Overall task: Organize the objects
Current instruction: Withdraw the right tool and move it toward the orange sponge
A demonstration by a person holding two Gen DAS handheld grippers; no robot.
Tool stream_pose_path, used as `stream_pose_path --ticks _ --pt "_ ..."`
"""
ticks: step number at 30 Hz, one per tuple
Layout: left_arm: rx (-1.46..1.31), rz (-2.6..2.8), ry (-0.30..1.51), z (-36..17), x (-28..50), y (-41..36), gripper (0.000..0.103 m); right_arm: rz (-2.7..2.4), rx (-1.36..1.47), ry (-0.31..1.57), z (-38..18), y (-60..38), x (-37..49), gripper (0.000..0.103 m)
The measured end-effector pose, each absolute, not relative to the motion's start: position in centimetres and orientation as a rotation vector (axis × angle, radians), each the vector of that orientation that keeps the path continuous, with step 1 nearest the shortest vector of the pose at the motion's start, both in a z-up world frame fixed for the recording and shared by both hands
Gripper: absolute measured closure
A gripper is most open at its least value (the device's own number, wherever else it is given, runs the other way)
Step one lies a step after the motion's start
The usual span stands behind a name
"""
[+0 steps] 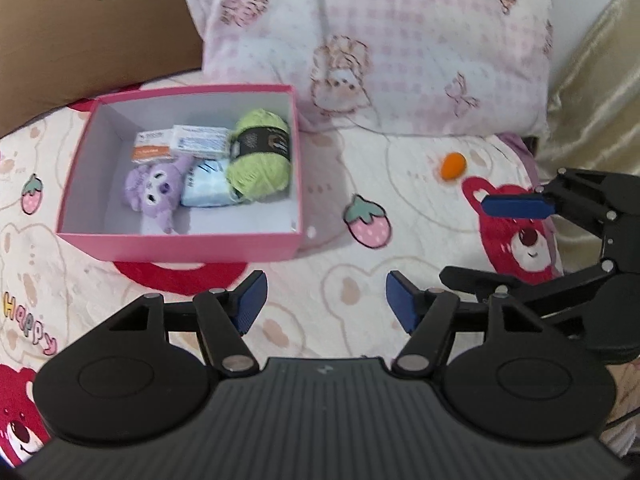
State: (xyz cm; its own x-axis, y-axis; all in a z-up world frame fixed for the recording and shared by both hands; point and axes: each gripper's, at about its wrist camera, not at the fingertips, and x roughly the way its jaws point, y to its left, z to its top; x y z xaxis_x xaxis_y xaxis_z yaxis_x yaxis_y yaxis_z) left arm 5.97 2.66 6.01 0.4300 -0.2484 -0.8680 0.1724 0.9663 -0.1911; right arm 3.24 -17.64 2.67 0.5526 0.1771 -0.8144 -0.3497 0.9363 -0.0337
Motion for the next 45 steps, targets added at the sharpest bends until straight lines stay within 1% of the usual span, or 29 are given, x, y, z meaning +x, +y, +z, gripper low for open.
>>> stream_pose_path --ticks 1,3,6,8,11,12,18,28,32,38,45 --pt "-0.076 -0.267 1.098 6.0 5.9 2.4 0.038 0.311 -0.200 0.939 2.6 -17.9 3.0 0.033" --pt "-0.066 -0.279 1.099 5.9 5.6 1.6 0.038 0.299 -0.201 0.942 2.5 -18.5 2.5 0.028" --pt "-0.051 -0.301 1.103 5.9 5.3 0.3 0.038 0.276 -0.203 0.948 2.4 -19.6 1.9 0.028" --pt "-0.039 -0.315 1.109 5.7 5.2 -0.5 0.034 0.265 -0.194 0.956 2.3 -20.4 1.5 0.027" --pt "-0.028 -0.339 1.126 5.4 5.1 -1.9 0.030 0.250 -0.174 0.959 2.0 -21.7 0.8 0.020" --pt "-0.025 -0.349 1.132 5.2 5.1 -2.4 0.029 0.244 -0.168 0.960 1.9 -22.1 0.6 0.020" --pt "-0.018 -0.391 1.174 4.3 5.4 -4.9 0.024 0.200 -0.120 0.981 0.5 -24.8 -0.2 0.020" --pt "0.042 -0.415 1.192 2.0 7.3 -8.5 0.012 0.139 -0.064 0.991 -1.7 -29.4 -1.3 0.020" --pt "0.031 -0.438 1.176 1.2 8.0 -9.5 0.009 0.119 -0.033 0.972 -2.3 -31.3 -1.7 0.020" --pt "0.058 -0.455 1.129 0.4 8.7 -11.2 0.009 0.103 -0.001 0.927 -3.1 -32.9 -2.2 0.020" --pt "0.073 -0.423 1.106 -0.5 9.9 -12.6 0.009 0.107 -0.070 0.848 -4.2 -33.2 -1.9 0.020"
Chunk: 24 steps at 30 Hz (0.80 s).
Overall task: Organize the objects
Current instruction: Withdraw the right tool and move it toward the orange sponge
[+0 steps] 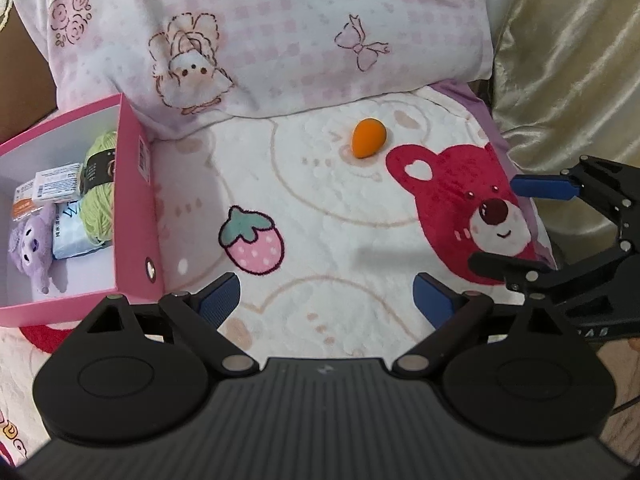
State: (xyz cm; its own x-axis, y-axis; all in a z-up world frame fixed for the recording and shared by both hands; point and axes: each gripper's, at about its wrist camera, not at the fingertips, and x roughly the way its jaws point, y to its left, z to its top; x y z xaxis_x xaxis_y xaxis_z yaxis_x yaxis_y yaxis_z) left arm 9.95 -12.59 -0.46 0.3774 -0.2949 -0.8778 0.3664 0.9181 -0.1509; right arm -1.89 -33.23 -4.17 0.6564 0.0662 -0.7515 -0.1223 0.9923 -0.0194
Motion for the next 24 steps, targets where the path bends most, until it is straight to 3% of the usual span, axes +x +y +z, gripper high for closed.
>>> stream_pose_path --ticks 17,24 --pt "-0.133 -0.497 0.895 -3.3 13.8 -13.3 0.009 0.079 -0.192 0.627 -8.2 -34.5 1.4 0.020" --pt "-0.107 -0.486 0.788 -5.4 15.1 -14.8 0.010 0.080 -0.107 0.623 -11.3 -34.7 4.5 0.019"
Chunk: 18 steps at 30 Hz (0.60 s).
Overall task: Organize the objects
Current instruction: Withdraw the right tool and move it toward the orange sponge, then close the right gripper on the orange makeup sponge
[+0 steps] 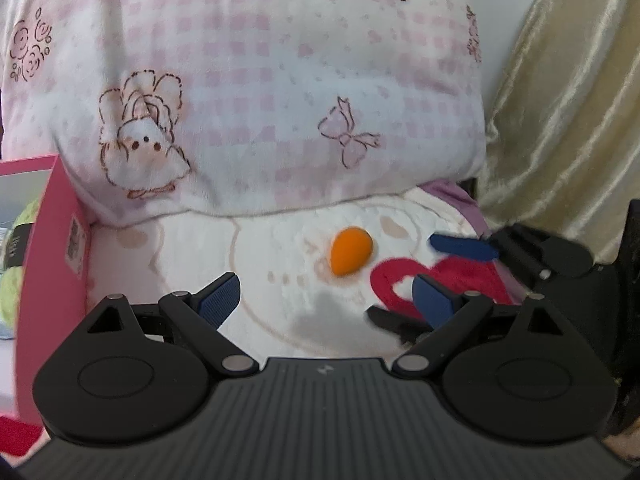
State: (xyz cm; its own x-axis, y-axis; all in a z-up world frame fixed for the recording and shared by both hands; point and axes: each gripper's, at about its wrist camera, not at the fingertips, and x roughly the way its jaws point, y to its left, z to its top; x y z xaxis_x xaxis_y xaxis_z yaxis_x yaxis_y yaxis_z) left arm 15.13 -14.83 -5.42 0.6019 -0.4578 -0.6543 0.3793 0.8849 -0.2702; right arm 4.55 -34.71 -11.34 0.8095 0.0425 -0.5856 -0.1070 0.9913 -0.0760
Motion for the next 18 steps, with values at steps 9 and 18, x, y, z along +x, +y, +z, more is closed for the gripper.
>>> stream_pose_path --ticks 9,18 --pt "-0.154 -0.483 0.790 -8.9 18.9 -15.6 0.012 -0.045 0.025 0.596 -15.6 -36.1 7.3 0.020" --pt "0.021 -0.542 0.757 -10.2 20.1 -19.9 0.013 -0.033 0.066 0.569 -17.6 -36.9 7.4 0.020"
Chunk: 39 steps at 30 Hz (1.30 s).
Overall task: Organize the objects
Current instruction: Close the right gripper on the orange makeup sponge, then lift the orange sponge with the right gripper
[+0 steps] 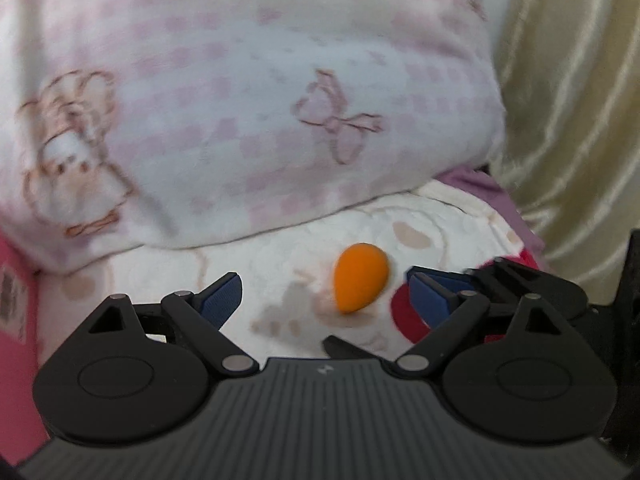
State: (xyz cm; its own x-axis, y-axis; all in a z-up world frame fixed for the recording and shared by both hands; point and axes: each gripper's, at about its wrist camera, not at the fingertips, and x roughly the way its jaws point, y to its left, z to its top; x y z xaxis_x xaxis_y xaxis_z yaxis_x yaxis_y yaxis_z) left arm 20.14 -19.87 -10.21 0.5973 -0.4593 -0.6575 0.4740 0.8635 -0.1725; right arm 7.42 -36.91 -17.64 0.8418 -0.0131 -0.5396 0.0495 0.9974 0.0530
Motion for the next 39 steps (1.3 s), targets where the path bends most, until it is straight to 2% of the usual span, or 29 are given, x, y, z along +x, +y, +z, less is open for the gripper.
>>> stream_pose_path --ticks 6,7,8,10,16,18,19,20,21,22,29,30,33,39 --pt "-0.064 -0.563 0.784 -10.8 21.9 -20.1 0.015 0.002 0.014 0.582 -17.8 -36.7 7.6 0.020" --pt "-0.081 -0.566 0.792 -11.0 22.2 -20.1 0.019 0.007 0.003 0.612 -17.9 -36.6 7.9 0.020" --pt "-0.088 -0.567 0.793 -11.2 22.4 -20.2 0.027 0.011 -0.022 0.638 -17.9 -36.3 8.2 0.020" --pt "-0.048 -0.555 0.783 -11.6 22.2 -20.7 0.036 0.033 -0.079 0.611 -17.6 -35.6 7.9 0.020" --pt "-0.050 -0.607 0.767 -12.1 22.1 -21.4 0.048 0.013 -0.038 0.607 -17.9 -36.4 8.5 0.021" --pt "-0.035 -0.620 0.771 -12.1 22.2 -21.8 0.053 -0.002 -0.026 0.605 -18.1 -36.9 8.7 0.026" --pt "-0.032 -0.623 0.774 -12.1 22.3 -22.0 0.061 -0.008 -0.018 0.606 -18.1 -37.2 8.8 0.028" --pt "-0.039 -0.621 0.779 -12.2 22.4 -22.0 0.072 -0.013 -0.010 0.608 -18.1 -37.4 8.9 0.038" --pt "-0.065 -0.619 0.790 -12.3 22.6 -21.9 0.075 -0.018 -0.007 0.606 -18.1 -37.6 8.8 0.051" --pt "-0.080 -0.616 0.797 -12.3 22.7 -21.9 0.076 -0.038 -0.015 0.601 -18.0 -37.7 8.7 0.053" --pt "-0.092 -0.613 0.830 -13.0 23.1 -21.9 0.076 -0.064 -0.068 0.620 -18.6 -37.0 8.8 0.053" --pt "-0.086 -0.611 0.830 -13.0 23.0 -22.0 0.076 -0.069 -0.065 0.626 -18.7 -37.0 8.9 0.049" --pt "-0.070 -0.620 0.838 -13.0 23.0 -22.2 0.076 -0.057 -0.055 0.621 -19.0 -37.5 9.2 0.048" --pt "-0.140 -0.626 0.858 -12.5 22.7 -21.5 0.075 -0.024 -0.038 0.601 -18.3 -38.0 8.8 0.054"
